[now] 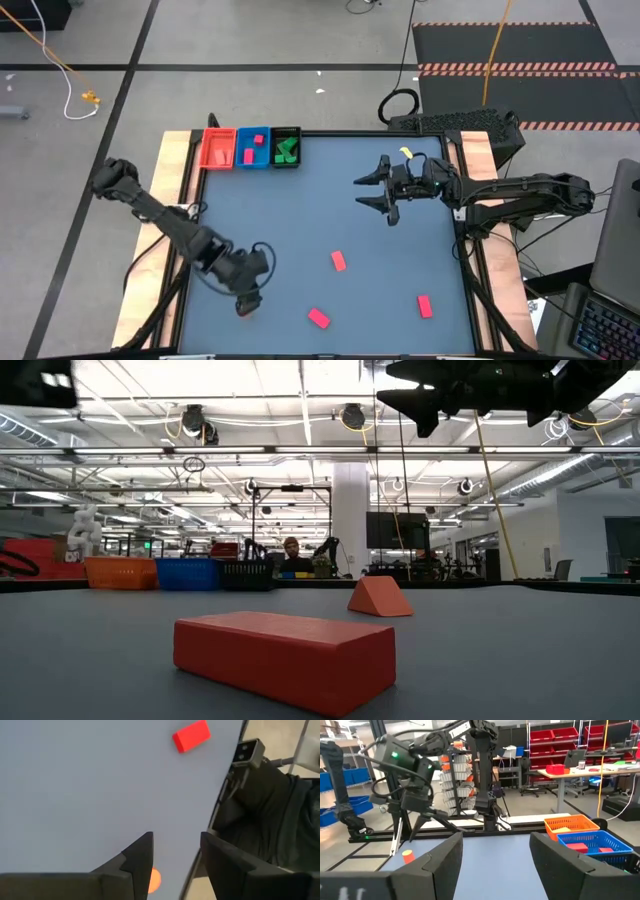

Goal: Sort & place blocks by color
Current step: Put the orange block into the orange bin

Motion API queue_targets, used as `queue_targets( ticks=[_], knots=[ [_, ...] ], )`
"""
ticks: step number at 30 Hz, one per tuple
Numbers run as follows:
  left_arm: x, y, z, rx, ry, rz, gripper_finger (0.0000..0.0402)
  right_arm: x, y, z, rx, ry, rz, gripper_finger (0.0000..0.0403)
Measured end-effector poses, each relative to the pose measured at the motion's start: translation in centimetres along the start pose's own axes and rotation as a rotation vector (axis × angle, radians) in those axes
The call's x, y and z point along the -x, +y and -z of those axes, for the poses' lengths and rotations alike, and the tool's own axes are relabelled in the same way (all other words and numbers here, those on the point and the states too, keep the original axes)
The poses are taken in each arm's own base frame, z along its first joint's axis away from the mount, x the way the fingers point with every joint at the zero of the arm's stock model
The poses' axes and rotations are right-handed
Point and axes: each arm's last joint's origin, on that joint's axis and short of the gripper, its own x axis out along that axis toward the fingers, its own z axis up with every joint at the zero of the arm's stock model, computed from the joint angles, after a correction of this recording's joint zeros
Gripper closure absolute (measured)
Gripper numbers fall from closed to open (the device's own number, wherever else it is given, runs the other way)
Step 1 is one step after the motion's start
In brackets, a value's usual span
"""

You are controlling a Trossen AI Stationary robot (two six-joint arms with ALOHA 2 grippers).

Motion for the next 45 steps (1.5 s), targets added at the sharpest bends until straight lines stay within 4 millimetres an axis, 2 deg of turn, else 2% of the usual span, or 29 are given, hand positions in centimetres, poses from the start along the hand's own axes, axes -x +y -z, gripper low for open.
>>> queue_targets(
  ticks=[6, 12, 16, 20, 28, 32, 36, 39, 45],
  knots=[
    [-1.0, -1.9, 2.3, 0.024, -0.025, 0.047, 0.0236, 0.0, 0.0, -0.2, 0.005, -0.025, -0.003, 0.0177],
    [-4.9, -4.6, 3.0, -0.007, -0.112, 0.182, 0.0236, 0.0, 0.1, -0.5, -0.010, -0.047, -0.006, 0.0177],
    [-7.6, -4.5, 2.0, -0.040, -0.139, 0.168, 0.0236, 0.0, 0.0, -0.3, -0.067, -0.035, -0.006, 0.0177],
    [-9.2, -3.4, 2.4, -0.015, -0.025, 0.068, 0.0236, 0.0, 0.0, -0.1, -0.092, -0.011, -0.003, 0.0177],
    [-7.3, -2.2, 3.2, -0.090, 0.199, -0.234, 0.0236, 0.0, -0.1, 0.7, -0.158, 0.072, 0.010, 0.0177],
    [-6.5, -2.3, 3.2, -0.105, 0.228, -0.293, 0.0236, 0.0, -0.1, 1.0, -0.165, 0.098, 0.014, 0.0177],
    [-6.5, -2.6, 3.9, -0.122, 0.235, -0.278, 0.0230, 0.1, 0.0, 1.3, -0.175, 0.135, 0.017, 0.0177],
    [-6.5, -2.8, 4.5, -0.111, 0.235, -0.278, 0.0211, 0.0, 0.2, 1.4, -0.175, 0.139, 0.008, 0.0177],
    [-6.5, -3.0, 5.2, -0.131, 0.175, -0.302, 0.0147, -0.1, 0.6, 1.3, -0.166, 0.125, -0.015, 0.0177]
  ],
)
